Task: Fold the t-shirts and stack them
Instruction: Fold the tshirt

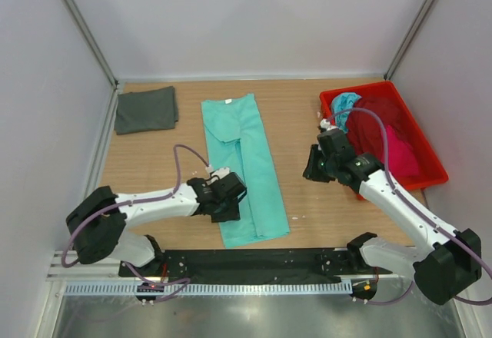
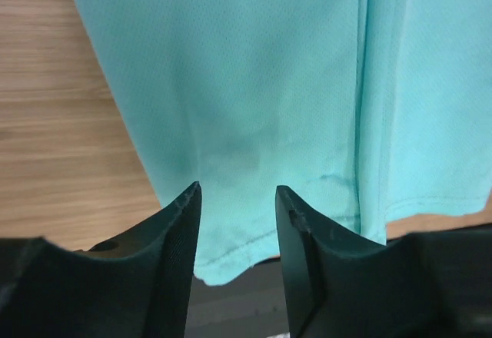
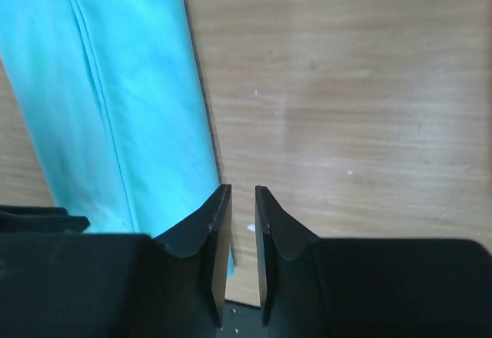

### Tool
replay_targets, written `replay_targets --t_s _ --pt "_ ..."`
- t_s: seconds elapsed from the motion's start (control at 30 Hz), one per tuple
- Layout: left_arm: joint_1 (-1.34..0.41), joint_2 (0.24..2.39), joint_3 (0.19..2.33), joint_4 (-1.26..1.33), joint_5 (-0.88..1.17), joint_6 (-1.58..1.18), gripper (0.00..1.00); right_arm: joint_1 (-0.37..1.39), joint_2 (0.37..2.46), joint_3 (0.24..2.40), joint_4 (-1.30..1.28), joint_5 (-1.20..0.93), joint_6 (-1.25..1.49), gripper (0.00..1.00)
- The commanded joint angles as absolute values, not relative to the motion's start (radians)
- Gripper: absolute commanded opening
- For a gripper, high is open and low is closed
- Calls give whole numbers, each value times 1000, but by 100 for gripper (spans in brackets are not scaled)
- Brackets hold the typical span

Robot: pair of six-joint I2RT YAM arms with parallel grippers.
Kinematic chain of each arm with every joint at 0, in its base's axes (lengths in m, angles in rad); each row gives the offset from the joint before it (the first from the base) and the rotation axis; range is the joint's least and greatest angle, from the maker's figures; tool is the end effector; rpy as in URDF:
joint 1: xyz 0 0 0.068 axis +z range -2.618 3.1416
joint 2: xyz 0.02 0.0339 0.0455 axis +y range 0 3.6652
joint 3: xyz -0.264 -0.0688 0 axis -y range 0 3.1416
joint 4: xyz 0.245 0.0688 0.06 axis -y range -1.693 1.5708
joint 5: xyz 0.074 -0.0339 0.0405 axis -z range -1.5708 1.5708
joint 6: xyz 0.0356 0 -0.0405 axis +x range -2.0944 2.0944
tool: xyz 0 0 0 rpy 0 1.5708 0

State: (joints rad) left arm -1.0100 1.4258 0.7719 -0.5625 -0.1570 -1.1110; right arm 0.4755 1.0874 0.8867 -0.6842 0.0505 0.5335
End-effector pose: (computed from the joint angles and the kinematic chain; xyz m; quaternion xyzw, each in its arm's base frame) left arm 0.1380 -0.2093 0.1709 -0.0633 0.9794 -0.1156 0.1532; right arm 0.1953 0.0985 0.2724 0.0358 0.9408 0.1417 0.3058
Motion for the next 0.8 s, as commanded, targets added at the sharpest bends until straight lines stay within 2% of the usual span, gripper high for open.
replay_targets --t_s 0.0,0.07,0.3,0.6,0.77 --pt "-1012 1319 779 -653 -170 -1109 48 474 1080 801 -600 -110 572 26" --pt "-1012 1286 764 -666 -157 -1114 50 480 1075 737 -537 -185 598 31" --pt "-1012 1195 687 -719 -169 -1157 56 526 1068 606 -433 -265 672 34" --pt "-1014 1086 508 -586 -55 -1273 58 704 1106 508 -344 -183 764 35" --pt "-1014 1052 462 -542 -29 -1305 57 738 1095 462 -337 -146 784 35"
